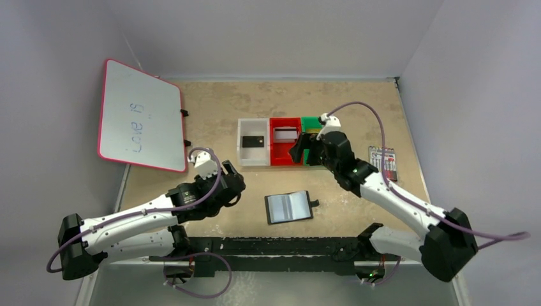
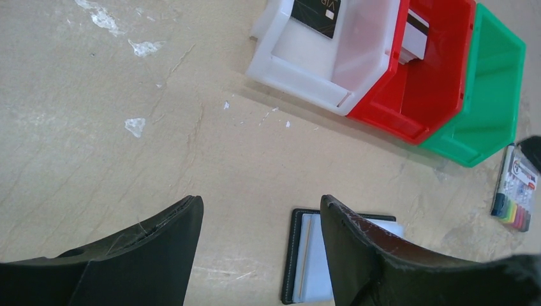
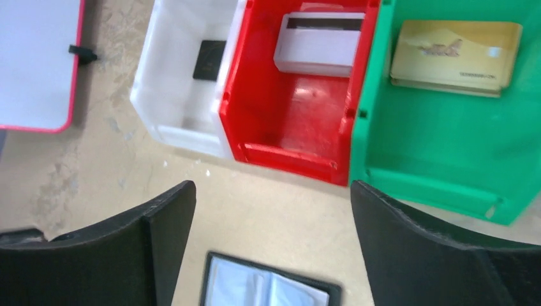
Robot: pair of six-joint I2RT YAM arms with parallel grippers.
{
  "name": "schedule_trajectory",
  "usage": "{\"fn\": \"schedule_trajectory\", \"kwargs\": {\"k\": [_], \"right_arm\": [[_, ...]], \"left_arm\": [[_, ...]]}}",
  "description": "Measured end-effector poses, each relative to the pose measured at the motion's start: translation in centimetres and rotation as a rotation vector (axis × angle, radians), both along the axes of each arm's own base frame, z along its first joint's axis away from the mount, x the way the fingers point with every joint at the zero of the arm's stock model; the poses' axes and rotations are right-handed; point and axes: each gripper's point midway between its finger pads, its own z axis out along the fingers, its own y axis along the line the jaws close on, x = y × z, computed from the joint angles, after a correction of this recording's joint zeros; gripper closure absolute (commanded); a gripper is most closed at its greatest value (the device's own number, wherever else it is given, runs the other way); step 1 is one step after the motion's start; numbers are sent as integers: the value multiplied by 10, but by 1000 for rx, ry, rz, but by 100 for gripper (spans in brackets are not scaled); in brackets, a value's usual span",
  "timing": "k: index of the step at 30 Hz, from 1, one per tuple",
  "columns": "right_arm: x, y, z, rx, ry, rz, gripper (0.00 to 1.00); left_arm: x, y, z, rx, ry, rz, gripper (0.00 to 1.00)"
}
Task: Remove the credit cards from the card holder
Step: Remove the credit card from the card holder.
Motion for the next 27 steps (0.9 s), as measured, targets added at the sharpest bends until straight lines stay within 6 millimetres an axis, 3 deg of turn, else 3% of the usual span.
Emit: {"fn": "schedule_trajectory", "kwargs": {"k": [4, 8, 14, 19, 24, 27], "right_arm": [[-27, -16, 1, 90, 22, -51, 1], [-49, -21, 2, 133, 13, -10, 21], [-82, 7, -10, 161, 49, 134, 23], [-134, 55, -57, 16, 187, 246, 25], [-160, 58, -113, -175, 296, 202, 27], [-171, 59, -130, -259, 324, 192, 26]], "left_arm": [[1, -4, -8, -28, 4, 18, 33], [2, -7, -18, -27, 15, 21, 33], [-1, -1, -36, -3, 31, 35, 34], [-4, 9, -40, -8, 23, 53, 34], [-3, 20, -28, -35, -14, 82, 34], [-4, 25, -25, -50, -28, 98, 34]]}}
